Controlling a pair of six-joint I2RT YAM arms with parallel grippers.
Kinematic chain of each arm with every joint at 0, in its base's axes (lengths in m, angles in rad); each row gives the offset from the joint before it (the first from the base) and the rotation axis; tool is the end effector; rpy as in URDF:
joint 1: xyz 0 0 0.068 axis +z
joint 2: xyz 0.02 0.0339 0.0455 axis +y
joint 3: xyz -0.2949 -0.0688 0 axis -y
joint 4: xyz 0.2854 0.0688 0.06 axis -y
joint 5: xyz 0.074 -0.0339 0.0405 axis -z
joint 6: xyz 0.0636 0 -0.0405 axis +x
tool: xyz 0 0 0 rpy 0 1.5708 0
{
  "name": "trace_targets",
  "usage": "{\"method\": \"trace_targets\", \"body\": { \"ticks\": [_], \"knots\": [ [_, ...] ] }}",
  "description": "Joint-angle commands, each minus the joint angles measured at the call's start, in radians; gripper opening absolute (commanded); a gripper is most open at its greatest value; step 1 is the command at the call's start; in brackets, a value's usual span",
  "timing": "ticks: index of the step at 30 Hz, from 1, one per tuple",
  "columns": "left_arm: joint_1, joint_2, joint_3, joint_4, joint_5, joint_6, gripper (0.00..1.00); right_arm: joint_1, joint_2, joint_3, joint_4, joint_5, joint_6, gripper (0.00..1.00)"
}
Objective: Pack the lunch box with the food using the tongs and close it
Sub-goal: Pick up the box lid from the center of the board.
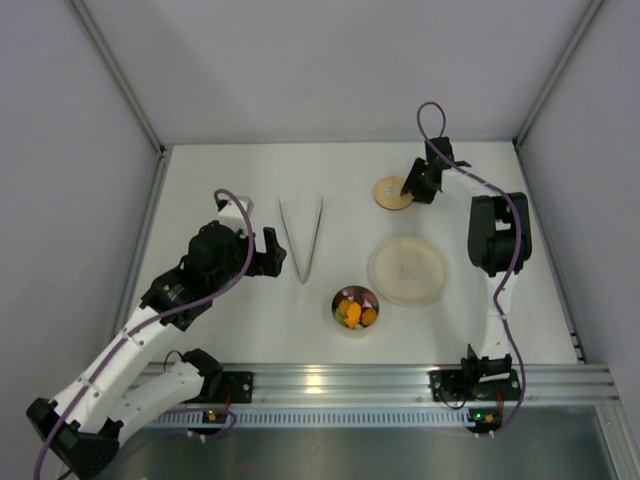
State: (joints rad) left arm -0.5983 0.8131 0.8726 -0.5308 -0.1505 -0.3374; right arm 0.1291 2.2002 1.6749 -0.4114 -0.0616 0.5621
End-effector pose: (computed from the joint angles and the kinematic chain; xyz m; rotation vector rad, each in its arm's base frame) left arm 0.1877 -0.1164 0.3424 0.1738 2.0566 -0.4310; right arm 0.5470 0.0750 0.1499 0.5210 2.4884 0.3563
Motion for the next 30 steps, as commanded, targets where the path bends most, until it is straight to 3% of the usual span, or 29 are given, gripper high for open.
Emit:
{"method": "trace_targets", "body": {
  "ticks": [1, 7, 11, 16, 20, 30],
  "knots": [
    [-0.001, 0.001, -0.007, 0.052, -0.009, 0.014, 0.99, -0.017, 0.001, -0.033, 0.083, -0.044, 0.009, 0.45],
    [0.000, 0.003, -0.007, 0.051, -0.011, 0.015, 0.99, -0.023, -0.007, -0.070, 0.134, -0.087, 0.038, 0.37],
    [0.000, 0.003, -0.007, 0.049, -0.014, 0.015, 0.99, -0.026, -0.030, -0.106, 0.166, -0.092, 0.058, 0.22],
    [0.000, 0.003, -0.009, 0.046, -0.017, 0.015, 0.99, -0.026, -0.074, -0.147, 0.186, -0.096, 0.065, 0.13],
    [-0.001, 0.004, -0.009, 0.046, -0.020, 0.017, 0.99, -0.025, -0.129, -0.194, 0.197, -0.107, 0.076, 0.00],
    [0.000, 0.008, -0.009, 0.043, -0.026, 0.015, 0.99, -0.026, -0.284, -0.293, 0.223, -0.149, 0.101, 0.00]
  ]
}}
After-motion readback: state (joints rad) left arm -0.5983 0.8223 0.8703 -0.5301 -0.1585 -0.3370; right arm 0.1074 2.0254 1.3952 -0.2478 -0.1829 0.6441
